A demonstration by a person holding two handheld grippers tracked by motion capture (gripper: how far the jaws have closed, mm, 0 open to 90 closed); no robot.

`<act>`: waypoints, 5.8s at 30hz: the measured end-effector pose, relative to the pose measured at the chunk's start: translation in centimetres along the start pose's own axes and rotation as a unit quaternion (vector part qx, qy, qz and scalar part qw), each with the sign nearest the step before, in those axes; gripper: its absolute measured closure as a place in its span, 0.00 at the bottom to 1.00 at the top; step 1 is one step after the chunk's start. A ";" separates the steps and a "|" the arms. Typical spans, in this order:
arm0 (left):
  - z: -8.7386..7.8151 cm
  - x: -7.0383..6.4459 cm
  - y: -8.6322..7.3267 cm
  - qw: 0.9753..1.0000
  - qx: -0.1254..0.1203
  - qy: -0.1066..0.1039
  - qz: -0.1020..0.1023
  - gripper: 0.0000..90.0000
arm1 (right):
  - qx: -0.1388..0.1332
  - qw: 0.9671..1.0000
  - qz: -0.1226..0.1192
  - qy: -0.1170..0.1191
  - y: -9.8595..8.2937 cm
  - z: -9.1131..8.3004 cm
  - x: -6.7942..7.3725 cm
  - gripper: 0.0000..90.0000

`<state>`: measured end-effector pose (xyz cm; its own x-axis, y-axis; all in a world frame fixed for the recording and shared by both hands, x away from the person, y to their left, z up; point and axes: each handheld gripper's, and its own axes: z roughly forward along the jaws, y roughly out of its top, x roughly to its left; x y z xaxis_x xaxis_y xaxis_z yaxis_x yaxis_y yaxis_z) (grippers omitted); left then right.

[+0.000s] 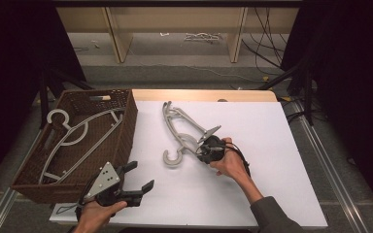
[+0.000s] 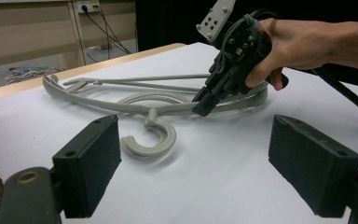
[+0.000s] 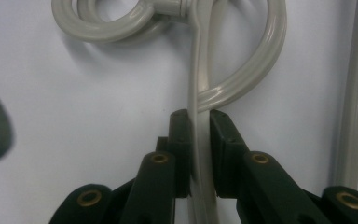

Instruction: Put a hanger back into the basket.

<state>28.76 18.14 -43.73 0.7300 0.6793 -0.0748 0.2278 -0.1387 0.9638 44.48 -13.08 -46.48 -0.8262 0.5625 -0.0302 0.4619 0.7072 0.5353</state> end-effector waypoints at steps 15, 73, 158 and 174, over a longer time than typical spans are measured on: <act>0.0 -0.1 0.0 1.000 0.008 0.002 0.006 0.19 | 0.006 1.000 -0.001 0.001 0.4 -0.4 0.2 0.90; 6.4 -0.3 7.3 0.971 0.165 -0.017 0.173 0.33 | -0.071 0.987 -0.130 0.054 -3.8 -12.4 5.2 0.91; 6.5 0.0 8.9 0.965 0.203 -0.113 0.121 0.88 | -0.200 0.979 -0.046 -0.015 -3.7 -16.1 3.8 0.30; 3.7 2.4 11.3 0.985 0.134 -0.108 0.029 0.88 | -0.275 0.961 0.007 -0.031 -5.7 -15.4 5.1 0.23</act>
<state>35.46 15.49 -33.95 0.8599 0.5002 -0.1016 0.3222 -0.3776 0.8681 32.66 -20.82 -36.65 -0.7922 0.6072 -0.0614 0.2183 0.3759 0.9006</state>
